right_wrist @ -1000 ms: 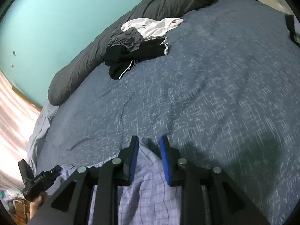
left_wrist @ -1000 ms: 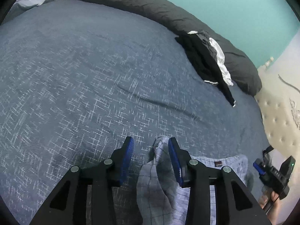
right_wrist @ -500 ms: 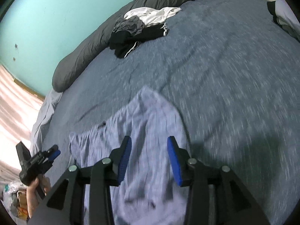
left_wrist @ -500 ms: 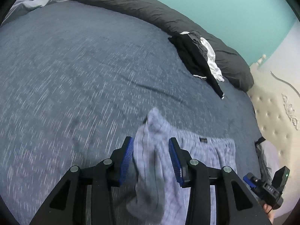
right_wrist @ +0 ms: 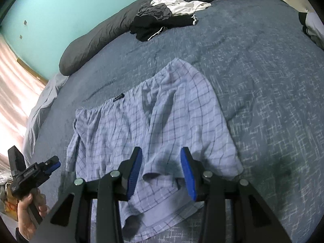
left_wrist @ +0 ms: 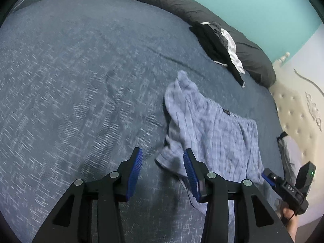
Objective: Fold clothes
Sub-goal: 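Open both grippers and lay the shorts flat on the sheet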
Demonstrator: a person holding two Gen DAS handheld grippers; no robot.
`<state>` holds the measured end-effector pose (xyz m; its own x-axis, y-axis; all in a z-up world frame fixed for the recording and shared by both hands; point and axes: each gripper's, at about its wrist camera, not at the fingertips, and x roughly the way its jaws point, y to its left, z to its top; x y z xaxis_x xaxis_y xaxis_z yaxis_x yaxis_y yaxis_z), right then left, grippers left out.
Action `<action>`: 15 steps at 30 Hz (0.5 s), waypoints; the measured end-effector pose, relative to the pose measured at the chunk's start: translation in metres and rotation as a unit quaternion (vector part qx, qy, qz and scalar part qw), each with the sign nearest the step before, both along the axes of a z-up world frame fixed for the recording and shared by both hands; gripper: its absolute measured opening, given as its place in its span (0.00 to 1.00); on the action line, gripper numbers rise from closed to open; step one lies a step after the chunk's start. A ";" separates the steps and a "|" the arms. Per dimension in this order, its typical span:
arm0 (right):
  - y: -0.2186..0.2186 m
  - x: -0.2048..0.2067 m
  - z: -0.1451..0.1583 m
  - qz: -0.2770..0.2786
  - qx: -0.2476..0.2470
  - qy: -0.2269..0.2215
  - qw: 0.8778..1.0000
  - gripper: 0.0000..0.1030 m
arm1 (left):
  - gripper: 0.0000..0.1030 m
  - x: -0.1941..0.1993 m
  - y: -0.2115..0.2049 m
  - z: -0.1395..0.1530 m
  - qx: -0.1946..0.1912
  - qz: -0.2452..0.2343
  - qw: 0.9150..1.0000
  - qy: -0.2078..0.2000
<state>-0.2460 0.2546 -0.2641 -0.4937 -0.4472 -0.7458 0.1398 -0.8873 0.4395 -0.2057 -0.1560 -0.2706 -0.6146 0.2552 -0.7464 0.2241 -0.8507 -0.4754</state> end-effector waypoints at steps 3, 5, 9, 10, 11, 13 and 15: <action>-0.002 0.002 0.000 0.000 0.001 0.006 1.000 0.39 | 0.45 0.001 0.005 -0.004 0.005 -0.005 1.000 0.000; -0.003 0.003 -0.001 0.001 0.002 0.010 1.000 0.39 | 0.45 0.002 0.008 -0.006 0.008 -0.008 1.000 -0.001; -0.002 0.001 -0.009 -0.004 0.014 0.002 1.000 0.39 | 0.45 0.000 0.011 -0.008 0.009 -0.011 1.000 0.000; -0.002 0.000 -0.012 -0.004 0.019 -0.001 1.000 0.39 | 0.45 -0.001 0.010 -0.008 0.009 -0.010 1.000 0.000; -0.003 -0.001 -0.014 -0.003 0.020 -0.004 1.000 0.39 | 0.45 -0.002 0.010 -0.008 0.008 -0.010 1.000 0.000; -0.006 -0.003 -0.018 -0.002 0.026 -0.008 1.000 0.39 | 0.45 -0.004 0.008 -0.007 0.000 -0.006 1.000 0.001; -0.009 -0.004 -0.022 -0.001 0.033 -0.011 0.999 0.38 | 0.45 -0.005 0.007 -0.007 -0.005 -0.002 1.000 0.002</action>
